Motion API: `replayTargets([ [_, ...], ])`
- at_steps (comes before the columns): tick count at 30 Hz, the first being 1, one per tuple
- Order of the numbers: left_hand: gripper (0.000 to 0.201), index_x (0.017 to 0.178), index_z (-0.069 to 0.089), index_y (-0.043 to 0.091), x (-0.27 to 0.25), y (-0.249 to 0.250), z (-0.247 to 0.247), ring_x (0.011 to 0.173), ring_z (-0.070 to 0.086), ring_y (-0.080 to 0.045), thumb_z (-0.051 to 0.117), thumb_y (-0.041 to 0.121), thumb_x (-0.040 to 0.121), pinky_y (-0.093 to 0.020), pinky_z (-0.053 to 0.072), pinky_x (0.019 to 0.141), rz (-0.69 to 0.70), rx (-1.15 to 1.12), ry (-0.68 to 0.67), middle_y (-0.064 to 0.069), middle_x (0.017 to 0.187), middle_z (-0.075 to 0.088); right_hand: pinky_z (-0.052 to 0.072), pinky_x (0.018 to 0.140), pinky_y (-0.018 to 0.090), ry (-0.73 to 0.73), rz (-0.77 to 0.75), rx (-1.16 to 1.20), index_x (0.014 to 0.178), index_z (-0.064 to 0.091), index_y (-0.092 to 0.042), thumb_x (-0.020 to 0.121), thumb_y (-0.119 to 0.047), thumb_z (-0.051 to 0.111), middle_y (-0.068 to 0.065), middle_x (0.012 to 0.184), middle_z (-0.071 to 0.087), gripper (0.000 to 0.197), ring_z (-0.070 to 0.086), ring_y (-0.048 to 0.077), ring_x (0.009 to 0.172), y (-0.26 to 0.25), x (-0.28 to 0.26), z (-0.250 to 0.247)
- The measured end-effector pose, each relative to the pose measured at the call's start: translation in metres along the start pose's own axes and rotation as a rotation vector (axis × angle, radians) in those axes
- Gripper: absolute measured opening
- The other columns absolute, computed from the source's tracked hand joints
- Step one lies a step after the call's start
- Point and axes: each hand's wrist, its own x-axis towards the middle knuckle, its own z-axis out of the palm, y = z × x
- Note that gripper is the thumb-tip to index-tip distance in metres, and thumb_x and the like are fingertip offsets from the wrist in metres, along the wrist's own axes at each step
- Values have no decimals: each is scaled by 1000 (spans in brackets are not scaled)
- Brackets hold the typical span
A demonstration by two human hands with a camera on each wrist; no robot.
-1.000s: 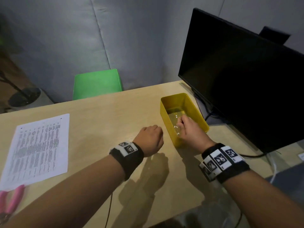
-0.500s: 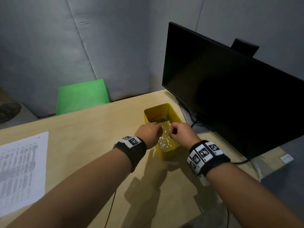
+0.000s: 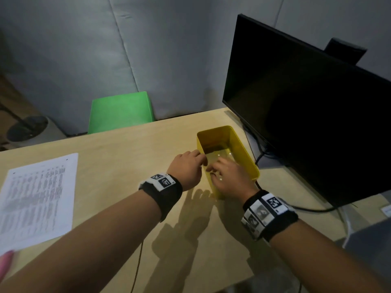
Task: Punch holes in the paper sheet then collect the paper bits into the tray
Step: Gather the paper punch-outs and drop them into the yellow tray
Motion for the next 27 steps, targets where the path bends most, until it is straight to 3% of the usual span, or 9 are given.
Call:
replayTargets([
  [4,23,111,56,21,-32,-31,1,102,54,-24,45,17,92,-34,41,80,-93,31,-91,-2,115,57,50,78,27,-191,-155,17,114,65,-18,94,-26,52,-1,108,60,25,58,16,92,-33,-16,34],
  [7,24,113,57,22,-59,-47,7,104,54,-24,46,18,92,-33,42,81,-137,65,-175,-1,117,57,48,83,31,-369,-131,-55,120,64,-20,96,-26,50,1,116,58,28,57,21,100,-44,-30,66],
  [10,25,112,58,23,-85,-57,15,105,54,-24,45,19,92,-33,40,82,-155,80,-234,-1,119,57,47,86,34,-441,-59,-70,116,66,-19,96,-34,46,3,115,56,32,56,23,99,-49,-40,88],
  [17,25,111,60,24,-120,-67,29,106,54,-23,46,21,90,-32,39,81,-157,71,-238,0,119,57,50,82,37,-401,-47,-170,112,67,-23,95,-46,44,1,108,57,37,57,22,94,-51,-45,106],
  [22,24,110,61,25,-131,-70,32,106,54,-23,47,22,90,-32,39,82,-155,44,-211,1,118,58,50,73,32,-298,31,-172,104,67,-23,92,-54,44,-1,99,56,40,59,20,84,-50,-51,119],
  [27,24,110,60,25,-140,-70,36,107,52,-22,46,23,91,-31,37,85,-135,33,-200,2,118,57,46,87,31,-309,-23,-127,116,65,-34,92,-47,51,-4,115,48,31,49,16,103,-55,-67,113],
])
